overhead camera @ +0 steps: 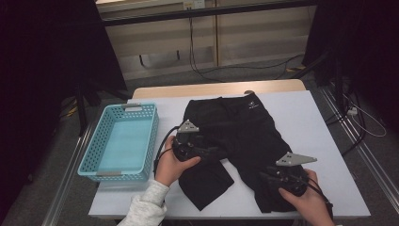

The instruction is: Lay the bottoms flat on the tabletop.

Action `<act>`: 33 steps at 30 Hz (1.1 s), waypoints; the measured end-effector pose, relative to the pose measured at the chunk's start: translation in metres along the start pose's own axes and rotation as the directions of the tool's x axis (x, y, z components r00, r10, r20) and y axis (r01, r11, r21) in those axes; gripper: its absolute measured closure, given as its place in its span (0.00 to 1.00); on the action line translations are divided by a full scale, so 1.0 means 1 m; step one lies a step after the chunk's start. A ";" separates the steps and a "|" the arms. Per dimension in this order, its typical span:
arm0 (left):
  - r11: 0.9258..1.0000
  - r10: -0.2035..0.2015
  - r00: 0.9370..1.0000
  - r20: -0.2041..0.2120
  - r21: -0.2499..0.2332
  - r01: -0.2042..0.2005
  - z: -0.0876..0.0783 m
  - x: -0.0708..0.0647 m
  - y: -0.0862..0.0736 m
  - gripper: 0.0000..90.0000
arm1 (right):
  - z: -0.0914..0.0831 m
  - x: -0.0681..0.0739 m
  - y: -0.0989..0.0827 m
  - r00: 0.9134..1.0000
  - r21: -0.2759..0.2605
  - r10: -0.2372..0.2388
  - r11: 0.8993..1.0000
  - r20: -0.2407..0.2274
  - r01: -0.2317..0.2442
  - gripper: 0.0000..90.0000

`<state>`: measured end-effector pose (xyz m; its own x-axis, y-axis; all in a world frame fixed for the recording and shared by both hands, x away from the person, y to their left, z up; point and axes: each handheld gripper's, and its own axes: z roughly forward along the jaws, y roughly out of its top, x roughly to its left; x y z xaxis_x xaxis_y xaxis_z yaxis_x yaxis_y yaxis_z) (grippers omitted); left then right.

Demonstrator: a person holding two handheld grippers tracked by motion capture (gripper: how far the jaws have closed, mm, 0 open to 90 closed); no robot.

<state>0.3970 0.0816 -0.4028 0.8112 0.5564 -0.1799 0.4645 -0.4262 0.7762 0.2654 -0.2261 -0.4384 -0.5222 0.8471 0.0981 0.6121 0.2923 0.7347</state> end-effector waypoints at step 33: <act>1.000 -0.027 0.999 -0.031 -0.001 0.027 -0.006 0.011 -0.004 0.25 | 0.042 0.037 0.032 0.989 -0.009 -0.137 0.991 -0.053 0.136 0.54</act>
<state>0.4015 0.0936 -0.4042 0.7869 0.5897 -0.1817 0.4857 -0.4104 0.7718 0.2907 -0.1666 -0.4399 -0.6320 0.7743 0.0325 0.5299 0.4012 0.7471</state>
